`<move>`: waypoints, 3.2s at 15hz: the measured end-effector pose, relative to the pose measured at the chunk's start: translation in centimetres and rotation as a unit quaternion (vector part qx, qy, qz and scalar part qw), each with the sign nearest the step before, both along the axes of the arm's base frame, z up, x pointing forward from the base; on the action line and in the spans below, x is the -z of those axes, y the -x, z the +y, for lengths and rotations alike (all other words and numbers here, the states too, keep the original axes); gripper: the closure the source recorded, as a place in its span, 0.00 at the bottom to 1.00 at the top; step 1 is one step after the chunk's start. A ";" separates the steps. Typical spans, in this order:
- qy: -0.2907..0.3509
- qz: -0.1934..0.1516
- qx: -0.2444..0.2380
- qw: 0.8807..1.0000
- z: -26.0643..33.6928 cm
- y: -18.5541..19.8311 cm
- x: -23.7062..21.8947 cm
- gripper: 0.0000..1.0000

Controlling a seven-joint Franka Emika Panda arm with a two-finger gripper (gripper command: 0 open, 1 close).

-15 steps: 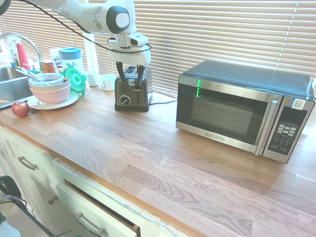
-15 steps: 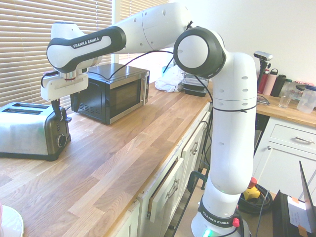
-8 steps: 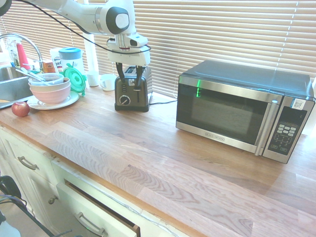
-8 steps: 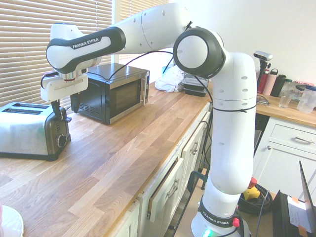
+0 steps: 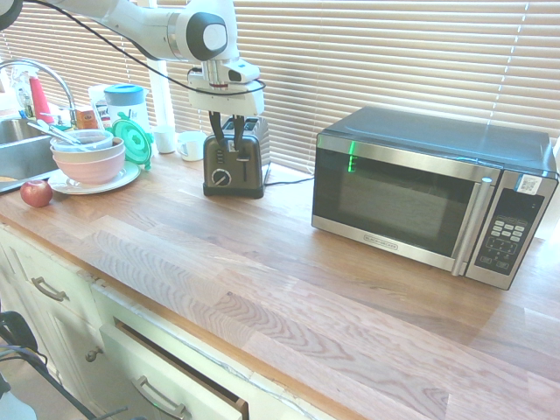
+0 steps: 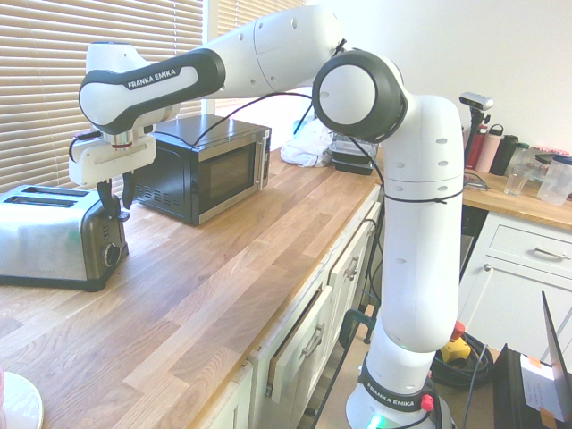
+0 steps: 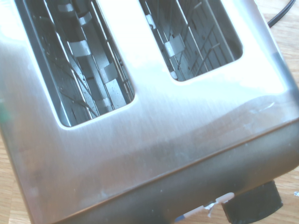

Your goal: Press the toaster

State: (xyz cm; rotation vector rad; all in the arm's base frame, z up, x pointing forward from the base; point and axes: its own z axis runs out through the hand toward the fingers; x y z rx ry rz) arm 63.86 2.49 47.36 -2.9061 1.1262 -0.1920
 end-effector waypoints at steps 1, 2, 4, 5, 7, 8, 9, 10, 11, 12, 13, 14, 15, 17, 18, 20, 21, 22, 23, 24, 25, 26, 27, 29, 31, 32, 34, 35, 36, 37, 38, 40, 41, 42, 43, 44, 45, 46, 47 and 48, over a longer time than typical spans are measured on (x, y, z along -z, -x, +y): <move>0.000 0.000 -0.001 1.000 0.2 0.0 0.0 1.00; 0.000 0.000 -0.002 1.000 0.4 0.0 0.0 1.00; 0.000 0.000 -0.003 1.000 0.6 0.0 0.0 1.00; 0.000 0.000 -0.002 1.000 0.6 0.0 0.0 1.00; -0.001 -0.002 0.002 1.000 0.5 -0.1 -0.4 1.00; -0.001 -0.005 0.003 1.000 0.5 -0.2 -0.7 1.00; -0.002 -0.007 0.003 1.000 0.4 -0.3 -1.0 1.00; -0.002 -0.009 0.004 1.000 0.4 -0.3 -1.2 1.00; -0.002 -0.010 0.005 1.000 0.2 -0.5 -1.3 1.00; -0.001 -0.009 0.007 1.000 0.0 -0.6 -1.3 1.00; -0.002 -0.008 0.009 1.000 -0.1 -0.9 -1.1 1.00; -0.003 -0.006 0.011 1.000 -0.3 -1.3 -0.8 1.00; -0.004 0.001 0.013 1.000 -0.5 -1.5 -0.5 1.00; -0.009 0.008 0.016 1.000 -0.7 -1.8 -0.5 1.00; -0.012 0.010 0.017 1.000 -0.8 -1.9 -0.5 1.00; -0.017 0.015 0.019 1.000 -1.1 -2.1 -0.5 1.00; -0.020 0.016 0.019 0.999 -1.4 -2.2 -0.4 1.00; -0.023 0.017 0.019 0.999 -1.7 -2.3 -0.3 1.00; -0.026 0.017 0.019 0.999 -1.8 -2.3 -0.3 1.00; -0.027 0.017 0.019 0.999 -2.0 -2.3 -0.3 1.00; -0.028 0.017 0.019 0.999 -2.2 -2.4 -0.2 1.00; -0.029 0.018 0.020 0.999 -2.5 -2.5 0.1 1.00; -0.030 0.019 0.021 0.999 -2.9 -2.6 0.6 1.00; -0.031 0.024 0.021 0.999 -3.5 -2.9 1.8 1.00; -0.032 0.027 0.020 0.999 -3.7 -3.0 2.7 1.00; -0.033 0.026 0.020 0.999 -3.7 -3.0 3.0 1.00; -0.040 0.028 0.019 0.999 -3.9 -2.9 4.1 1.00; -0.044 0.029 0.019 0.998 -3.9 -2.9 4.9 1.00; -0.046 0.031 0.018 0.998 -4.1 -2.9 5.4 1.00; -0.048 0.034 0.019 0.998 -4.2 -3.0 5.8 1.00; -0.050 0.035 0.019 0.998 -4.3 -3.0 6.1 1.00; -0.053 0.034 0.020 0.998 -4.6 -3.0 6.1 1.00; -0.055 0.034 0.021 0.998 -4.8 -3.0 6.2 1.00; -0.058 0.034 0.021 0.998 -5.0 -3.1 6.3 1.00; -0.060 0.034 0.021 0.997 -5.1 -3.1 6.4 1.00; -0.061 0.034 0.021 0.997 -5.2 -3.1 6.4 1.00; -0.062 0.034 0.021 0.997 -5.2 -3.1 6.5 1.00; -0.064 0.034 0.021 0.997 -5.2 -3.1 6.5 1.00; -0.066 0.034 0.022 0.997 -5.3 -3.1 6.5 1.00; -0.067 0.034 0.020 0.997 -5.4 -3.1 6.6 1.00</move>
